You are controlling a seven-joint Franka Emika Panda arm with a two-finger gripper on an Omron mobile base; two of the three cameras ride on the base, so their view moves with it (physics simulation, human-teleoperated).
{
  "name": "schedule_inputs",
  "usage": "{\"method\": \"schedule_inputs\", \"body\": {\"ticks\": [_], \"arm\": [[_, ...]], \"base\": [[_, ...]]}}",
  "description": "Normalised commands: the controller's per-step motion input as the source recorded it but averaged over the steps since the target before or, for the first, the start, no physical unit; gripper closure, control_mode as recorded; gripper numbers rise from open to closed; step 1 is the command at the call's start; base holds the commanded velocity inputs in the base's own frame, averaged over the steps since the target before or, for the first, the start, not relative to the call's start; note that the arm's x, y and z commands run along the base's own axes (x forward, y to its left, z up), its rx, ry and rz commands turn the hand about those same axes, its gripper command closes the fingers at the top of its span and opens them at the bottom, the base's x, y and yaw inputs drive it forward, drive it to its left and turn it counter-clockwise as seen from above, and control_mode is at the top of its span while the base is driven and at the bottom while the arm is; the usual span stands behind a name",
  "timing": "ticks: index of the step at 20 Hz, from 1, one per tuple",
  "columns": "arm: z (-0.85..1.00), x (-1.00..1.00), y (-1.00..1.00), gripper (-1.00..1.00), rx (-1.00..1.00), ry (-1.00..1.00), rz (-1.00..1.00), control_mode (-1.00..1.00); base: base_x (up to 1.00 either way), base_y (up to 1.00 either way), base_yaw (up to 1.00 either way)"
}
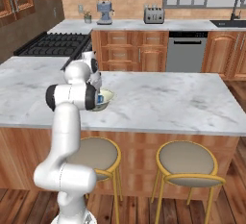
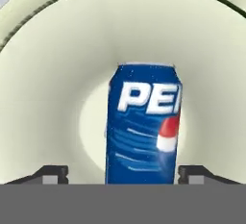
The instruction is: Open the fridge, grab two sodas, and place both sodas inside the bowl with ice on the dining counter.
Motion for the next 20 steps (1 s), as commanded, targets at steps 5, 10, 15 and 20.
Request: {"method": "schedule_inputs", "body": {"ticks": [5,10,15,20], "arm": [[0.2,-0.4,-0.05,-1.0,0.0,-0.03,0.02,-1.0],[0.33,-0.36,-0.07,-1.0,0.0,-0.03,0.02,-1.0],[0.26,-0.54,-0.23,-1.0,0.0,-0.01,0.0,-1.0],[0.19,-0.83,-0.29,-1.0,0.0,-0.02,-0.03,-1.0]], "base": [[0.0,0.0,0.0],[0.0,0.0,0.0],[0.0,0.0,0.0],[0.0,0.0,0.0]]}}
